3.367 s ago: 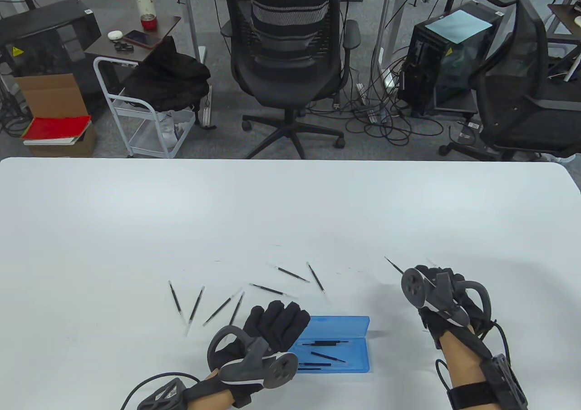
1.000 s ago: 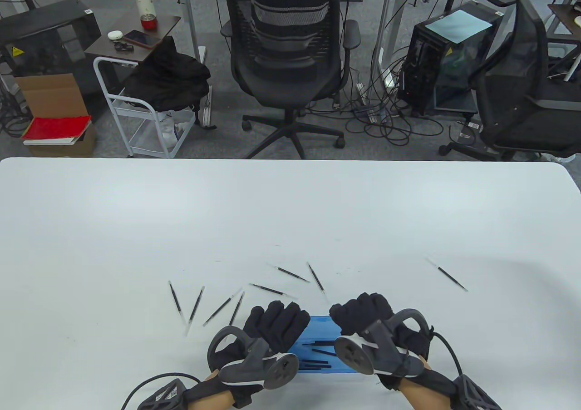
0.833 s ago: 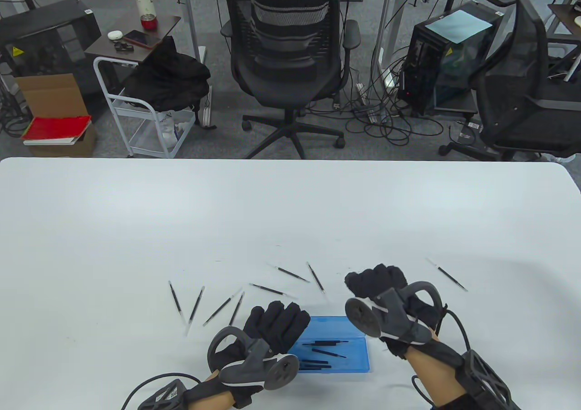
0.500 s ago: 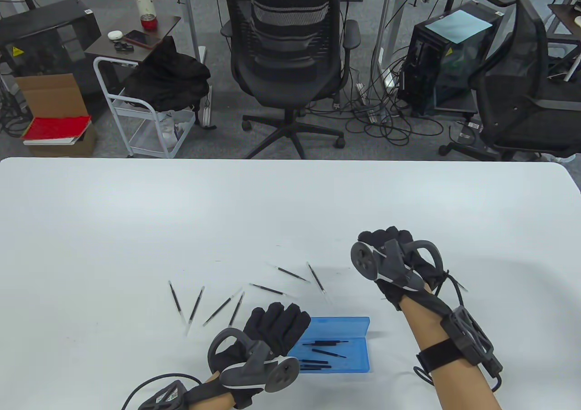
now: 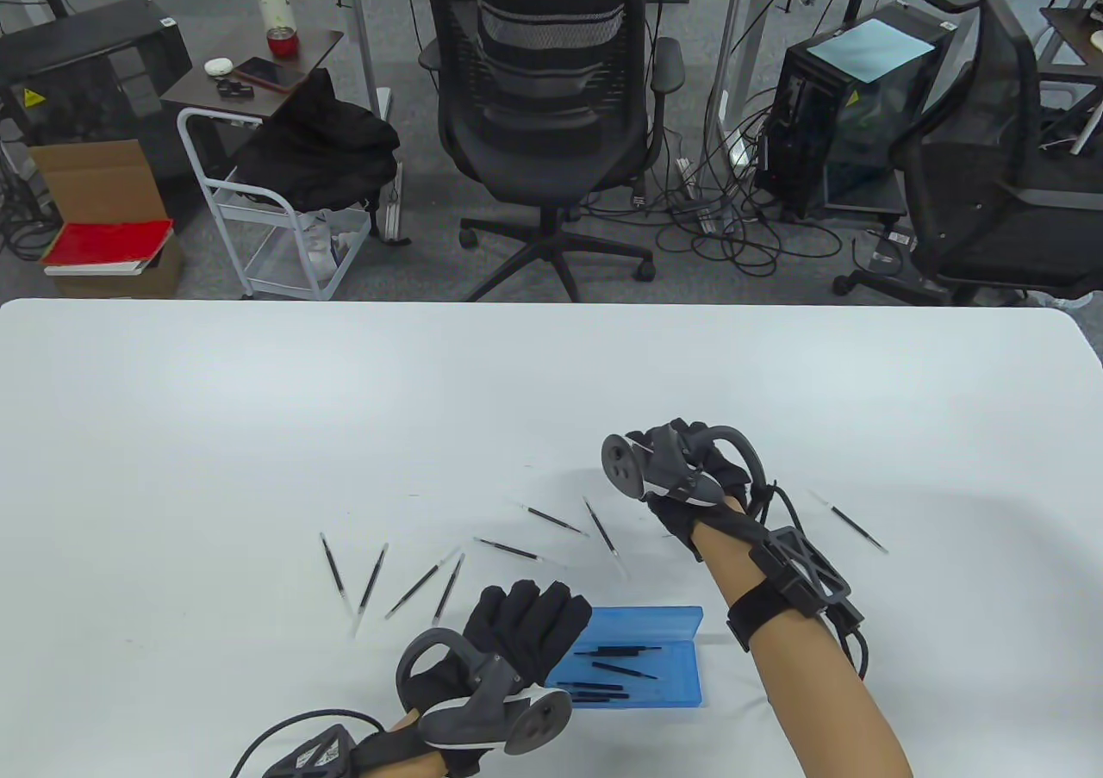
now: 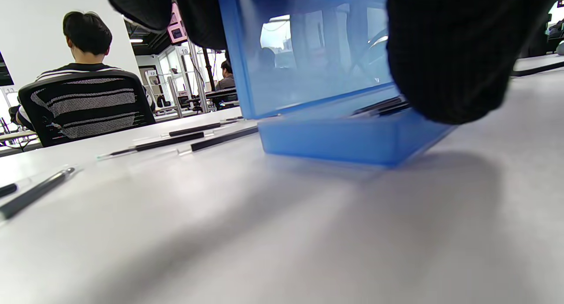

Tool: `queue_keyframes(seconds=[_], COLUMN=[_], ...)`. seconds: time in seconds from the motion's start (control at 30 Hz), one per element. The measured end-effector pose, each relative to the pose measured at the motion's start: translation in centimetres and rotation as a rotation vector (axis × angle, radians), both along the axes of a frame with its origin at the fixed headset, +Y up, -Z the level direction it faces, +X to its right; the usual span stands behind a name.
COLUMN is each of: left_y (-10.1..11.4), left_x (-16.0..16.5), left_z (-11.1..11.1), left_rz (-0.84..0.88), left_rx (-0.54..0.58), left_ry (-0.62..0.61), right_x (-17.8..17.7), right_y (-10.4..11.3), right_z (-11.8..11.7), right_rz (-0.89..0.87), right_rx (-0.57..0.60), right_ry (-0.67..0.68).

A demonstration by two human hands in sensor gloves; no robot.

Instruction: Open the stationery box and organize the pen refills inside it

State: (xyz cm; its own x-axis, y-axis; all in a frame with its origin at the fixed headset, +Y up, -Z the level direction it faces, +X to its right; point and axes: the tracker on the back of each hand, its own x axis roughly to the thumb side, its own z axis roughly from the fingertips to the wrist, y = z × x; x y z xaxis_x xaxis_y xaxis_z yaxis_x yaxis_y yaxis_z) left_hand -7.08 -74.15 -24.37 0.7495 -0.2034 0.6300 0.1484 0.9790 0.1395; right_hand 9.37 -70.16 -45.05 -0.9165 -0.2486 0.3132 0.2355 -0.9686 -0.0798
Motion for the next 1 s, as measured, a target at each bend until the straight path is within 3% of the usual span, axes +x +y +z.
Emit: queue_keyframes(seconds=[0.53, 1.0], left_y=[0.0, 0.0], left_x=[0.0, -0.1], left_z=[0.0, -0.1], left_rz=[-0.008, -0.001], left_rx=[-0.004, -0.018], left_ry=[0.001, 0.001], right_x=[-4.5, -4.7], right_y=[-3.6, -4.2], right_z=[0.7, 0.7], right_rz=[0.021, 0.06], right_rx=[-0.169, -0.118], right_ry=[0.093, 0.07])
